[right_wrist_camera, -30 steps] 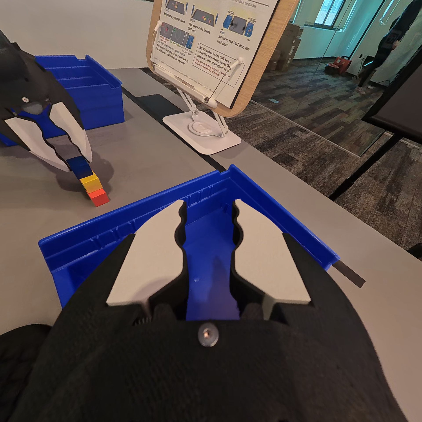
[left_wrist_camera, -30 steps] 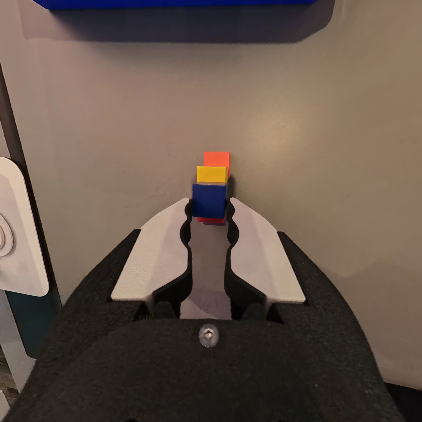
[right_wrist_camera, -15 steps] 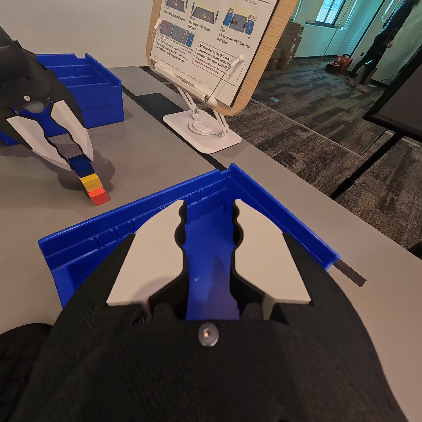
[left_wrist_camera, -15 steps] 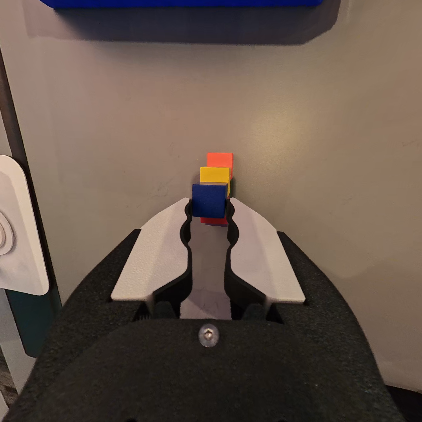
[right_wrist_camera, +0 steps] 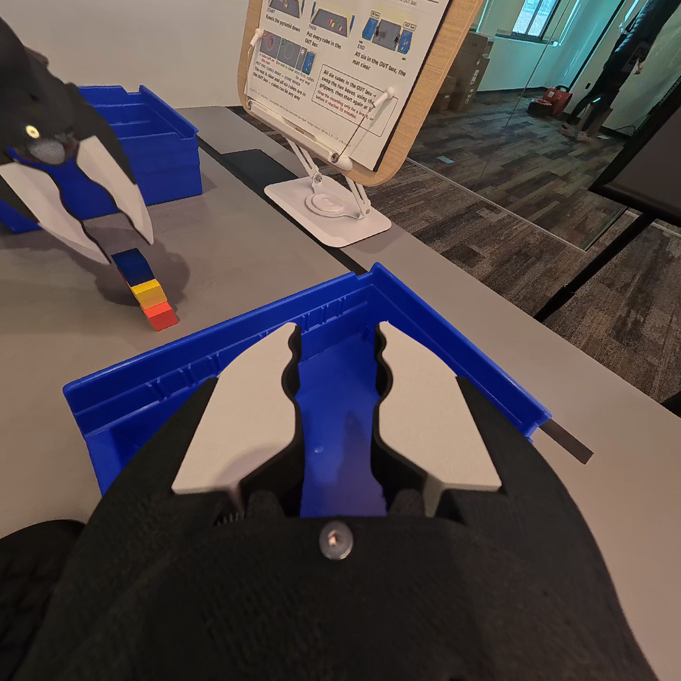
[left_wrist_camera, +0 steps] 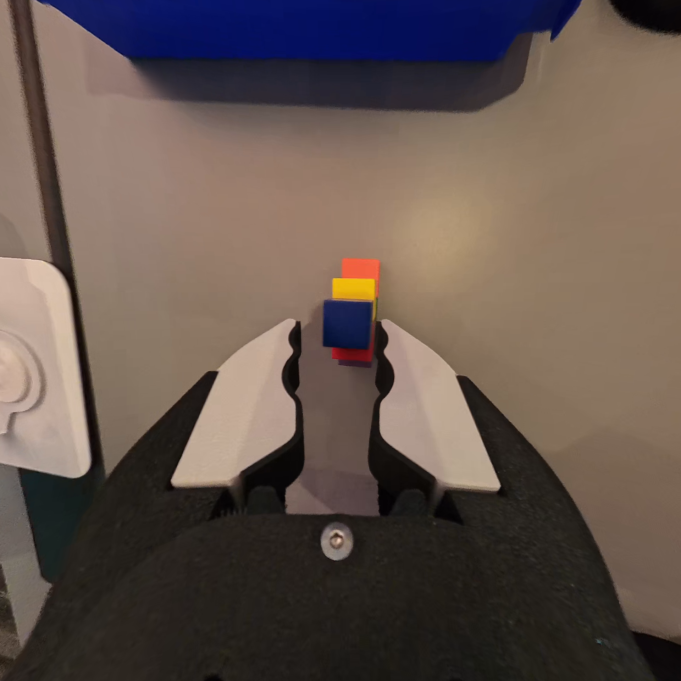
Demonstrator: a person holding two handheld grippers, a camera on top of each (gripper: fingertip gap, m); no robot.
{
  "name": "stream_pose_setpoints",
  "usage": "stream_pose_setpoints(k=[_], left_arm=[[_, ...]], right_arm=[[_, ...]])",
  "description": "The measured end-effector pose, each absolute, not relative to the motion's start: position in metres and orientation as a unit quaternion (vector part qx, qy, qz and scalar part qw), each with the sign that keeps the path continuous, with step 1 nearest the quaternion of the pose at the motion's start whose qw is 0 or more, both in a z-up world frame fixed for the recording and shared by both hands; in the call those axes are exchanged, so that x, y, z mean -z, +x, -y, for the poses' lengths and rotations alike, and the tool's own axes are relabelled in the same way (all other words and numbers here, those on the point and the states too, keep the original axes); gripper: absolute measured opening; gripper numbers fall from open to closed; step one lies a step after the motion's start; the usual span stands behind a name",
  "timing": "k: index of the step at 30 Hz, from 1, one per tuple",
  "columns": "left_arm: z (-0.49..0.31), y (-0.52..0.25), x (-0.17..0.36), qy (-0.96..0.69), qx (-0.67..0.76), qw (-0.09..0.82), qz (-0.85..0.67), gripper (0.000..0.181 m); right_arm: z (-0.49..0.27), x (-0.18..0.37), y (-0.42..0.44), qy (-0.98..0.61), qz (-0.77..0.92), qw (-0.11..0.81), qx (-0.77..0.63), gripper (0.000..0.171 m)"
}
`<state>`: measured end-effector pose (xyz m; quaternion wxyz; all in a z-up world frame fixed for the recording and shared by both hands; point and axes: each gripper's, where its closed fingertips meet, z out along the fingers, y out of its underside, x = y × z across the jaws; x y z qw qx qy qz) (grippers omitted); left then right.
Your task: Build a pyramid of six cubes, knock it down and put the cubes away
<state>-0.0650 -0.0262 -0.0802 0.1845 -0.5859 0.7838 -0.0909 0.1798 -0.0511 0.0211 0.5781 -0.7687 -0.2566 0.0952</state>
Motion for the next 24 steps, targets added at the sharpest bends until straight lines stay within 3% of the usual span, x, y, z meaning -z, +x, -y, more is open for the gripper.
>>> stream_pose_setpoints(k=[4,8,12,15,21,24], left_arm=[[0.021,-0.055,0.024,-0.581,0.144,0.282,-0.75,0.038],[0.022,-0.058,-0.071,-0.551,0.242,0.435,-0.669,0.038],[0.045,-0.087,-0.144,-0.503,0.428,0.504,-0.556,0.05],[0.049,-0.116,-0.158,-0.466,0.501,0.537,-0.493,0.052],[0.024,-0.157,-0.173,-0.454,0.504,0.604,-0.419,0.05],[0.025,-0.172,-0.187,-0.438,0.513,0.612,-0.412,0.031]], right_arm=[[0.051,-0.021,0.18,-0.769,0.257,0.578,-0.093,0.039],[0.049,-0.021,0.181,-0.769,0.255,0.579,-0.09,0.039],[0.045,-0.023,0.179,-0.768,0.254,0.583,-0.081,0.039],[0.042,-0.027,0.176,-0.764,0.254,0.589,-0.071,0.04],[0.037,-0.052,0.16,-0.735,0.257,0.624,-0.057,0.043],[0.038,-0.065,0.148,-0.725,0.262,0.635,-0.052,0.046]])
